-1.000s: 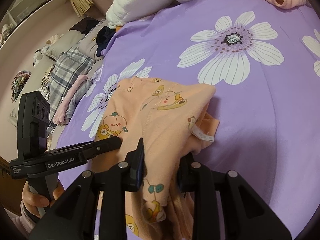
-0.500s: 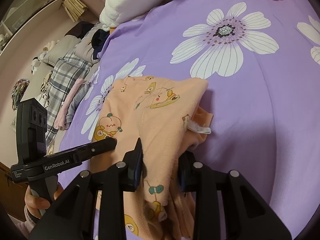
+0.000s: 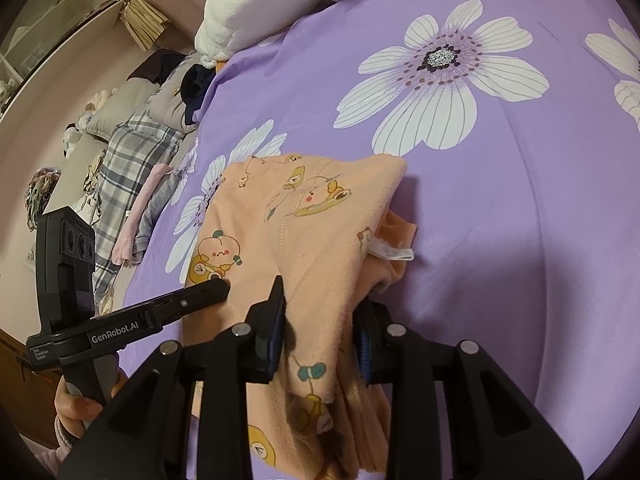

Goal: Fold small clothes
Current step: 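Fold the held hem end over the strip toward the collar with both grippers, then lower the folded hem onto the strip and open both grippers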

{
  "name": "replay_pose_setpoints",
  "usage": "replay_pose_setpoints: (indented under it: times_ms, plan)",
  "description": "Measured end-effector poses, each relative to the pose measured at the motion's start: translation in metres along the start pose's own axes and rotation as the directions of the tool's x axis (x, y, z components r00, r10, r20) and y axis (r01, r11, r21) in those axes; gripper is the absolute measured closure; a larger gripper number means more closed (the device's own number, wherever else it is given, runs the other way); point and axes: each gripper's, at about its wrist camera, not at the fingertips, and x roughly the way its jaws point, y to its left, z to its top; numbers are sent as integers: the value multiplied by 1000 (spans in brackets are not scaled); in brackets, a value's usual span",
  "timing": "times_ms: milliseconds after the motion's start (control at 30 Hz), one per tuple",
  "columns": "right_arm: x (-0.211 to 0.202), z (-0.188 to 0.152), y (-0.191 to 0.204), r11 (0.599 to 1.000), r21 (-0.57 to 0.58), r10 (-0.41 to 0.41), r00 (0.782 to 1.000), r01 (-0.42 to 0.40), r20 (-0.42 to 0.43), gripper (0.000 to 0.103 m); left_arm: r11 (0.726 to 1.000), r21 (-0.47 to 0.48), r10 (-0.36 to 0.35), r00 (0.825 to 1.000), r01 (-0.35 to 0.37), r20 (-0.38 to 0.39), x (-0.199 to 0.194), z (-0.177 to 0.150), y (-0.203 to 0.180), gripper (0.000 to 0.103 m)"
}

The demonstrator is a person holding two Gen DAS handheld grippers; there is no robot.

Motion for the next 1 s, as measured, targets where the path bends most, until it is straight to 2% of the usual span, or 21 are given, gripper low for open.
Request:
replay_pose_setpoints:
  times_ms: [1000]
  plan:
    - [-9, -1, -6, 1000, 14, -23, 1000, 22, 9, 73, 999, -11, 47, 999, -47, 18, -17, -11, 8, 73]
